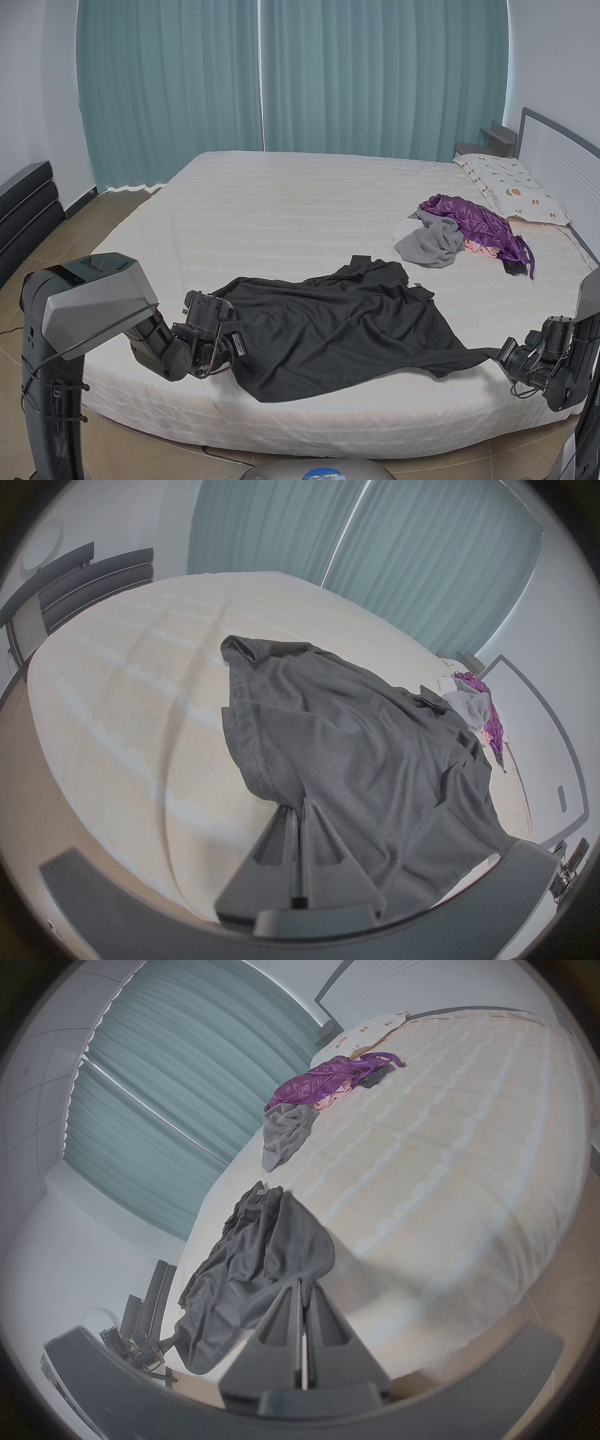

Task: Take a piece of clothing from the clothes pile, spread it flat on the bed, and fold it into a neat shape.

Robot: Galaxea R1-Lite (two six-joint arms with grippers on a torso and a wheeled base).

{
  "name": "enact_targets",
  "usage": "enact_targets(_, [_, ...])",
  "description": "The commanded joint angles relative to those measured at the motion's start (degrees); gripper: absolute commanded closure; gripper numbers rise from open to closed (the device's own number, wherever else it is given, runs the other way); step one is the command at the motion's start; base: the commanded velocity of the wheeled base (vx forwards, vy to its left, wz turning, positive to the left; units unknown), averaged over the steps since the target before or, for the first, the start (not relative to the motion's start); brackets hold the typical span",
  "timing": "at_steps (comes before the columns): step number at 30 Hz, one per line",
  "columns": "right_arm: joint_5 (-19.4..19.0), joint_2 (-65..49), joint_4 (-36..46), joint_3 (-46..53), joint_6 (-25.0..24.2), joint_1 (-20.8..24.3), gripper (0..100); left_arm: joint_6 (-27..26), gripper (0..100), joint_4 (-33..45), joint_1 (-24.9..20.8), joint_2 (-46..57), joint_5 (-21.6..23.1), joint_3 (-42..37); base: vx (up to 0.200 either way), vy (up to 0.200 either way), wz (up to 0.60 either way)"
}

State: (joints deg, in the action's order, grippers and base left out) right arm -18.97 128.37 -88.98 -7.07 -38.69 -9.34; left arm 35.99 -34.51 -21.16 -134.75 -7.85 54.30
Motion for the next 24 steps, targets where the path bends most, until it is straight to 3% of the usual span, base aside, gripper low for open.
enact_targets(1, [0.25, 1.01, -0.85, -2.95, -1.21, 0.11, 100, 0.14, 100, 2.87, 0.07, 0.55, -0.15, 4.41, 0.000, 0.000, 0.00])
enact_targets(13, [0.78, 3.12, -0.76, -12.09, -1.21, -1.03, 100, 7.52, 100, 14.03, -0.11, -1.65, -0.24, 21.99, 0.000, 0.000, 0.00])
enact_targets(24, [0.78, 7.25, -0.85, -13.94, -2.00, -1.12, 100, 14.64, 100, 17.46, -0.72, -10.44, -0.24, 34.21, 0.000, 0.000, 0.00])
